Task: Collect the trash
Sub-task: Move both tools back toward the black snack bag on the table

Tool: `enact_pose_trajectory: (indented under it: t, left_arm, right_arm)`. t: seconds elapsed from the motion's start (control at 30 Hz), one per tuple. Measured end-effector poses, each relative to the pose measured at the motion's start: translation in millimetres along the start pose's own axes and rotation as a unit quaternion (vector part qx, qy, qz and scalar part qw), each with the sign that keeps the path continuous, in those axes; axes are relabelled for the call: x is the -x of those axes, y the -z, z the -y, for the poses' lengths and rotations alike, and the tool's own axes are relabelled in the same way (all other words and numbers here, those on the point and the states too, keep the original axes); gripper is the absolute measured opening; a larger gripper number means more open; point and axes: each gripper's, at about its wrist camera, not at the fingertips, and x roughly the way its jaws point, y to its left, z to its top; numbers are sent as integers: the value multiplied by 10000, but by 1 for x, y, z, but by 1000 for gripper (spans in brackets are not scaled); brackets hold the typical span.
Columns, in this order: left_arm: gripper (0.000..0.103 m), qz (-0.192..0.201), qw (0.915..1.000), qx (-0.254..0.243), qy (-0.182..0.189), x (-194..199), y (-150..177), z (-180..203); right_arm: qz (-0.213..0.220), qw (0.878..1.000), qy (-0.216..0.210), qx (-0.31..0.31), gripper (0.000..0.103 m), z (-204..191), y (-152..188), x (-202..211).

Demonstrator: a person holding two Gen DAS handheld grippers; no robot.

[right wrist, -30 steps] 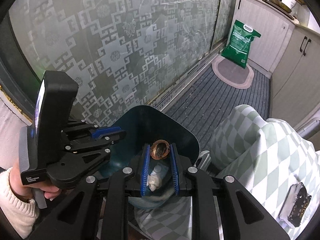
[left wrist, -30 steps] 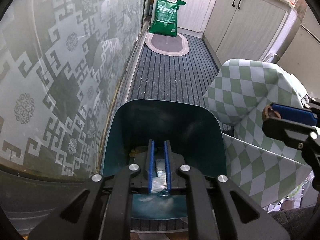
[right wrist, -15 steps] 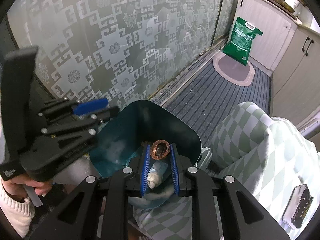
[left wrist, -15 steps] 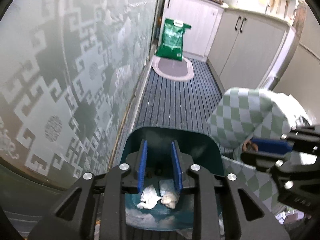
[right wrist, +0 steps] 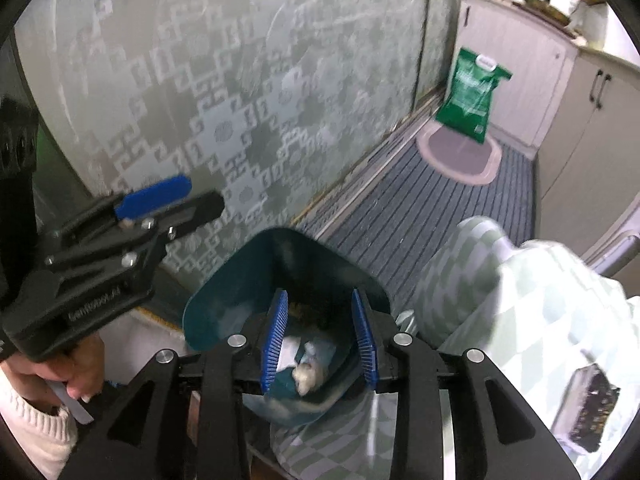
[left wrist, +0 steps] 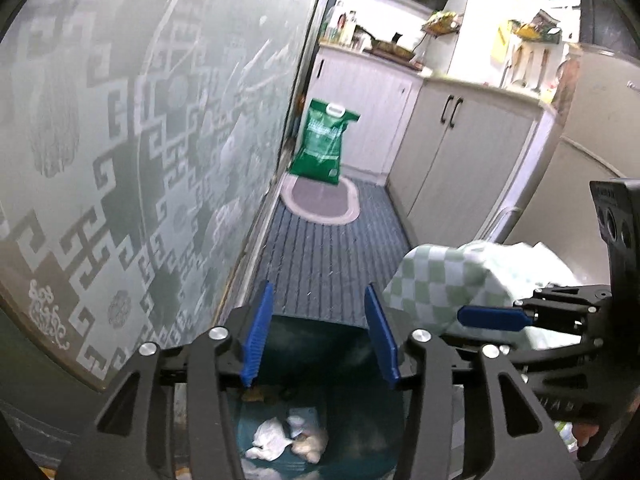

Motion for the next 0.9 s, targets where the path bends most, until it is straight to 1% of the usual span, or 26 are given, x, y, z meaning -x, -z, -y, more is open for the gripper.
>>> enact_pose_trajectory:
  t: [0.1,0.17,0.2,0.27,0.33,0.4,0.47,0.53,0.67,0.77,0.9]
  left_arm:
    - [58,113,9999,-46,43,4,-2,6]
    - [60,139,9998,-85,85,5,-3,12]
    - [61,161,9998,-95,101,5,-3,14]
    - [63,189,9997,-110,137,6,-3,20]
    - [69,223,9995,-110,178,7,-5,27]
    - [71,270,9993,-113,243,9,-7,35]
    - [75,317,9989,-120,318,9,-9,46]
    - [79,328,9985,-162,405,8,-10,59]
    - [81,292,9979,-270,518,1,-7,86]
    - [84,322,9966,-371,656,1,-6,107]
    - [85,339,9936,-606,888,0,-2,144]
  right_arm:
    - [241,9996,120,-81,34,9,0,16]
    - [344,9991,212,-135,36,17,1,25]
    - [386,9988,258,-174,39,22,2,30]
    - [440,9982,329,-238,41,33,6,40]
    - [460,9978,403,-269,42,41,10,48]
    - [485,9971,514,-296,43,51,17,58]
    - [515,9961,623,-347,44,61,23,65]
    - [548,9948,749,-426,51,73,30,74]
    - [573,9924,938,-551,55,95,46,89]
    - [634,9901,1051,-679,61,111,57,103]
    - [673,9876,1197,-764,62,134,72,123]
